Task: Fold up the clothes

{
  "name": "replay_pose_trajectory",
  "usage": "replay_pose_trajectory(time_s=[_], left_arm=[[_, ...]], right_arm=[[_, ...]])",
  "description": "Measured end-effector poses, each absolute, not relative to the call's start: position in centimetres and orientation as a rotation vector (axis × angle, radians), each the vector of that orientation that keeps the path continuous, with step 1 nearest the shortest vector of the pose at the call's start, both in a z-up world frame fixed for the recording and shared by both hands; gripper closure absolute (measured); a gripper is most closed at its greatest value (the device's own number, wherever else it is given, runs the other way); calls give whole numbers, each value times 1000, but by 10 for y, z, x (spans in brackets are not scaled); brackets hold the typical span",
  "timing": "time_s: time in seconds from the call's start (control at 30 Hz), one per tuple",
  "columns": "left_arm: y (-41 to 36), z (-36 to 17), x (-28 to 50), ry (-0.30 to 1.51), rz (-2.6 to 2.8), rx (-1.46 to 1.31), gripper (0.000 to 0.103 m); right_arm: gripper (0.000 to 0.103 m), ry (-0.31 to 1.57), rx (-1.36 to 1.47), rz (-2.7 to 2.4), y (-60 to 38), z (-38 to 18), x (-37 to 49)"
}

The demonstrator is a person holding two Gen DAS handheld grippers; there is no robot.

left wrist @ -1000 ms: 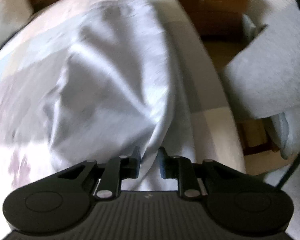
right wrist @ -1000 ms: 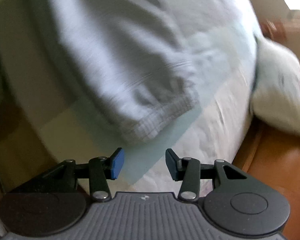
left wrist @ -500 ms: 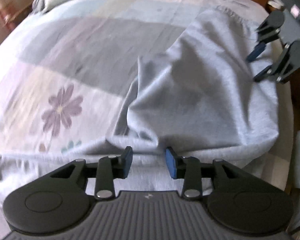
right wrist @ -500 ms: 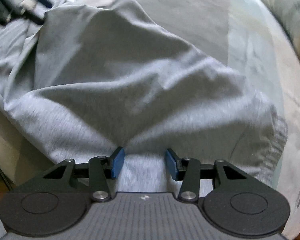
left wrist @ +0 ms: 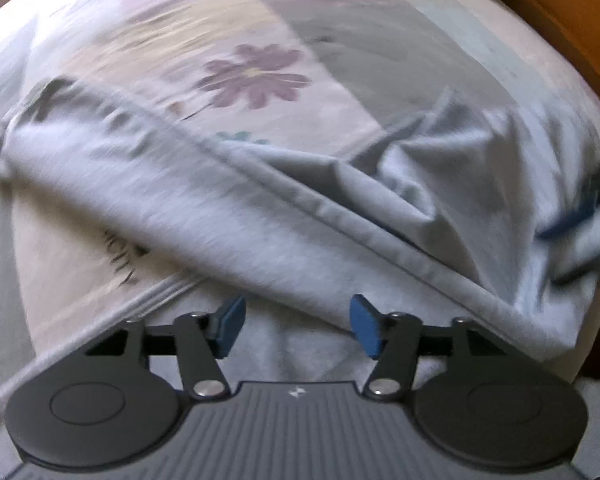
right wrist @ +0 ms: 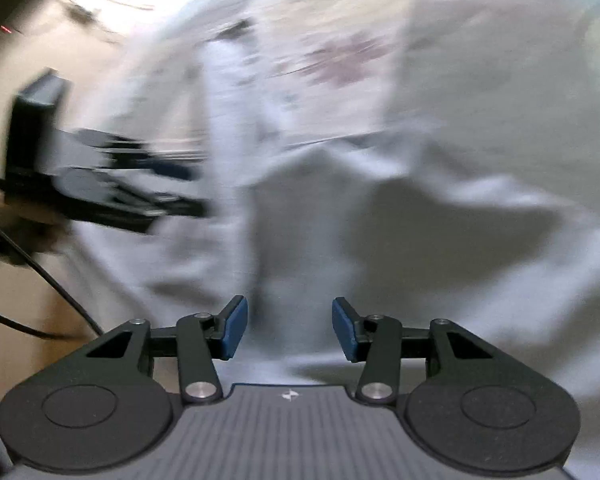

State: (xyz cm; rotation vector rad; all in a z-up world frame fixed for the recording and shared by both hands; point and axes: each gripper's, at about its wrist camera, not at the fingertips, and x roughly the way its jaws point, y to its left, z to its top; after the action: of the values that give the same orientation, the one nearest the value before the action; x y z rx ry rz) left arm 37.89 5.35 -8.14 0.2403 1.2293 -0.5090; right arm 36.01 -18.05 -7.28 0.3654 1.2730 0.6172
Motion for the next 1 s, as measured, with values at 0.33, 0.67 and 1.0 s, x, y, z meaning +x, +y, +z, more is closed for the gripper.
replay_pose_trajectory(time_s=[0.33, 0.67, 1.0], left_arm=[[97, -87, 383, 1285, -407, -30, 38], [140, -106, 389, 1334, -424, -447, 36], [149, -120, 401, 1301, -449, -524, 36]], right_arm=[[47, 1299, 418, 733, -117, -104, 401], [45, 1228, 390, 801, -74, -107, 426], [38, 1285, 346, 1067, -44, -98, 389]])
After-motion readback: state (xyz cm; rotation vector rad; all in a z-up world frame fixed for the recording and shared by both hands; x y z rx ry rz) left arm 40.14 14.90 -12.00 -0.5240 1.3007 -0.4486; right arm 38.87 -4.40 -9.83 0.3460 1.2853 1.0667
